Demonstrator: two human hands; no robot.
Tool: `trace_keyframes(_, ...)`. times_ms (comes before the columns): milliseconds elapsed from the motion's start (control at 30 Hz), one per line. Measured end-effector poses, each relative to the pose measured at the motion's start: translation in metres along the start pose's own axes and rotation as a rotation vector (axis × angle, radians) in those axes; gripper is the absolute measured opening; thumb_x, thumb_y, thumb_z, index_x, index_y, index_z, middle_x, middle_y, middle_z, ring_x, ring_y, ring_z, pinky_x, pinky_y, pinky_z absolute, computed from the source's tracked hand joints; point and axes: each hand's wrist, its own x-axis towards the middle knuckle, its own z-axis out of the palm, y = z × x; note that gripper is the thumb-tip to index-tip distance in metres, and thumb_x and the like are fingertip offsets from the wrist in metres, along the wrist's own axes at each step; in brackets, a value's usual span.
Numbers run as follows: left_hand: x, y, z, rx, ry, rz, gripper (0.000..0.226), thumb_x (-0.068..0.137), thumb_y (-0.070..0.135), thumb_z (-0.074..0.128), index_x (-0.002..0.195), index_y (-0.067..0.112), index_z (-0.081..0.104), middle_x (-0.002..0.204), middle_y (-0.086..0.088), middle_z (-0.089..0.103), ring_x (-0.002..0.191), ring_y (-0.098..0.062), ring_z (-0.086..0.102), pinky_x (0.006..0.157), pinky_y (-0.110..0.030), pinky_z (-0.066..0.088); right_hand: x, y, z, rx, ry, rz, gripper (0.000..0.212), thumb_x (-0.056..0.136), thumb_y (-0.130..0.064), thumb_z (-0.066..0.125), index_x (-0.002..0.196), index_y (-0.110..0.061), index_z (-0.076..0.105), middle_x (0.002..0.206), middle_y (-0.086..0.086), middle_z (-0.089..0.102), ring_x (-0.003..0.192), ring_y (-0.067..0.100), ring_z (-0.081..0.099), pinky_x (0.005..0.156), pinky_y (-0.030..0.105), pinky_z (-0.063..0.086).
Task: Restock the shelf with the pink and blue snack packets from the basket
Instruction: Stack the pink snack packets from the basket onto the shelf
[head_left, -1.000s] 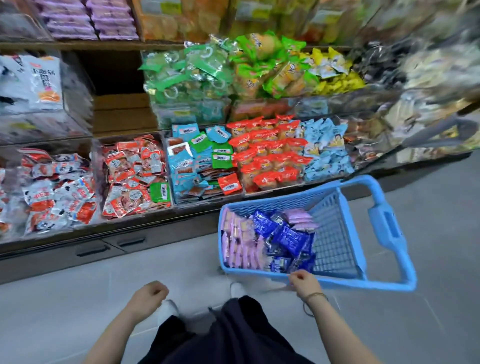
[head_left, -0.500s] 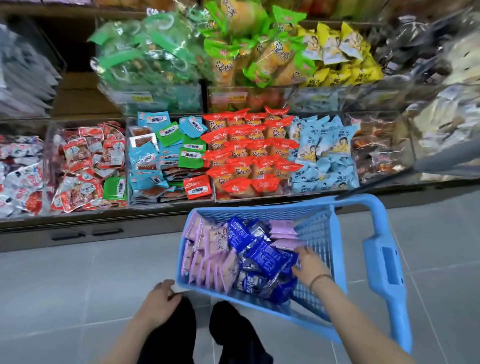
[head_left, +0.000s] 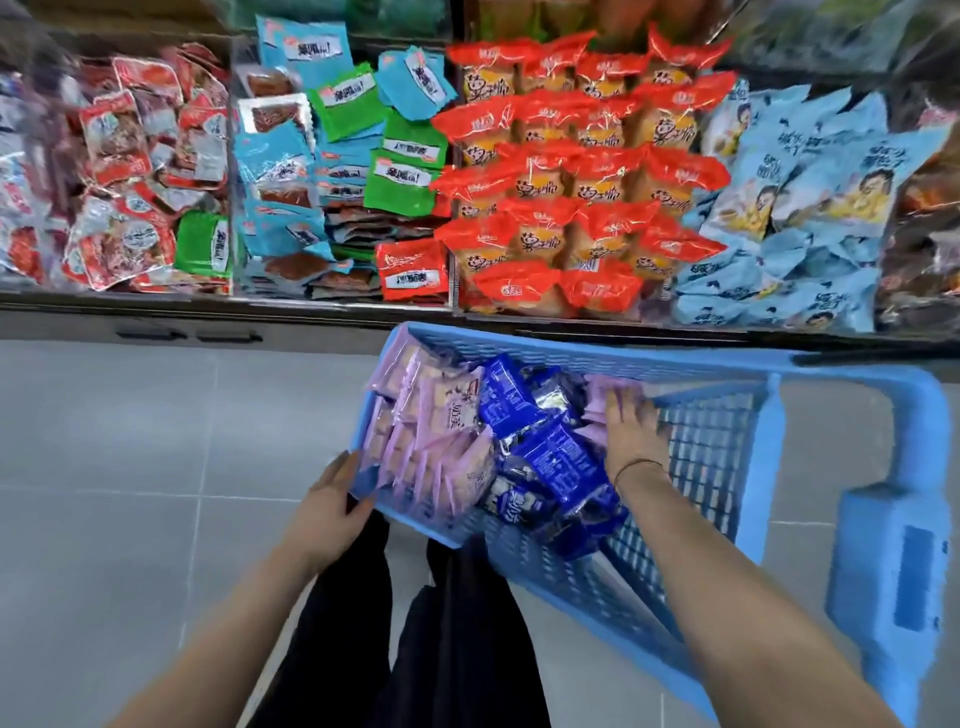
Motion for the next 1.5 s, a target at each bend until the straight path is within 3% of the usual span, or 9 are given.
trace_keyframes(333, -0.001, -0.004, 0.002, -0.049, -0.002, -0.021, 0.062, 0.09, 0.012, 0.06, 0.146, 0.017, 0.034, 0.153, -0.009, 0.032, 0.139, -0.022, 0.034, 0.109, -0.027, 0.028, 0.013, 0.009, -0.011, 0.134, 0.073, -0.054, 0.081, 0.082, 0.005, 0.058, 0.147, -0.022, 0.018, 0.151, 0.004, 0.024, 0.137, 0.036, 0.021, 0.098, 0.046, 0.047)
trace_keyframes(567, -0.014, 0.034, -0.024, -0.108, 0.076, 0.072, 0.056, 0.087, 0.005, 0.06, 0.14, 0.003, 0.04, 0.141, -0.017, 0.044, 0.13, -0.03, 0.041, 0.102, -0.024, 0.028, -0.073, 0.036, -0.043, 0.744, 0.334, -0.176, 0.06, 0.085, -0.008, 0.062, 0.138, -0.019, 0.038, 0.135, 0.003, 0.048, 0.121, 0.029, 0.046, 0.096, 0.038, 0.044)
trace_keyframes(667, -0.026, 0.071, -0.039, -0.192, 0.09, 0.192, 0.06, 0.087, 0.007, 0.063, 0.142, 0.007, 0.038, 0.142, -0.012, 0.044, 0.13, -0.027, 0.041, 0.101, -0.02, 0.028, -0.113, 0.037, -0.072, 1.113, 0.115, -0.165, 0.064, 0.083, -0.006, 0.067, 0.139, -0.018, 0.038, 0.132, -0.001, 0.049, 0.12, 0.021, 0.052, 0.096, 0.029, 0.044)
trace_keyframes(800, -0.042, 0.13, -0.06, -0.134, -0.008, 0.534, 0.077, 0.081, 0.019, 0.071, 0.145, 0.026, 0.03, 0.147, 0.002, 0.037, 0.136, -0.016, 0.034, 0.108, -0.013, 0.022, -0.15, 0.027, -0.117, 1.054, -0.241, -0.414, 0.049, 0.079, -0.008, 0.072, 0.113, -0.036, 0.049, 0.106, -0.019, 0.059, 0.096, -0.002, 0.06, 0.081, 0.006, 0.045)
trace_keyframes(933, -0.047, 0.165, -0.078, 0.224, -0.283, 0.692, 0.094, 0.072, 0.022, 0.075, 0.15, 0.023, 0.023, 0.152, 0.001, 0.033, 0.136, -0.015, 0.032, 0.111, -0.025, 0.025, -0.164, 0.006, -0.152, 0.933, -0.452, -0.583, 0.043, 0.078, -0.004, 0.072, 0.112, -0.026, 0.056, 0.102, -0.009, 0.067, 0.093, 0.002, 0.063, 0.081, 0.018, 0.05)
trace_keyframes(1100, -0.054, 0.171, -0.095, 0.186, -0.375, 0.618, 0.077, 0.073, 0.026, 0.077, 0.139, 0.016, 0.038, 0.126, -0.002, 0.053, 0.112, -0.019, 0.052, 0.097, -0.033, 0.042, -0.164, -0.008, -0.178, 0.941, -0.473, -0.626, 0.05, 0.075, -0.01, 0.075, 0.119, -0.025, 0.057, 0.11, -0.006, 0.067, 0.099, 0.007, 0.064, 0.087, 0.025, 0.052)
trace_keyframes(1233, -0.055, 0.154, -0.101, -0.008, -0.369, 0.539, 0.062, 0.085, 0.026, 0.066, 0.139, 0.011, 0.038, 0.137, -0.004, 0.049, 0.124, -0.019, 0.049, 0.104, -0.034, 0.038, -0.161, -0.015, -0.181, 1.114, -0.359, -0.525, 0.072, 0.07, -0.015, 0.08, 0.132, -0.023, 0.045, 0.121, -0.008, 0.061, 0.109, 0.013, 0.062, 0.095, 0.033, 0.05)
trace_keyframes(1400, -0.058, 0.136, -0.098, -0.422, -0.363, 0.286, 0.083, 0.083, 0.052, 0.058, 0.151, 0.024, 0.02, 0.157, 0.009, 0.019, 0.141, -0.014, 0.027, 0.116, -0.042, 0.025, -0.161, -0.021, -0.178, 1.218, -0.353, -0.432, 0.052, 0.075, -0.022, 0.077, 0.118, -0.031, 0.048, 0.104, -0.004, 0.07, 0.09, 0.016, 0.07, 0.069, 0.032, 0.059)
trace_keyframes(1500, -0.06, 0.136, -0.1, -0.483, -0.317, 0.165, 0.097, 0.07, 0.077, 0.052, 0.15, 0.029, 0.024, 0.158, 0.012, 0.016, 0.143, -0.011, 0.022, 0.118, -0.041, 0.021, -0.165, -0.029, -0.177, 1.122, -0.257, -0.458, 0.062, 0.071, -0.033, 0.079, 0.121, -0.038, 0.042, 0.123, -0.009, 0.059, 0.107, 0.015, 0.062, 0.089, 0.036, 0.053)
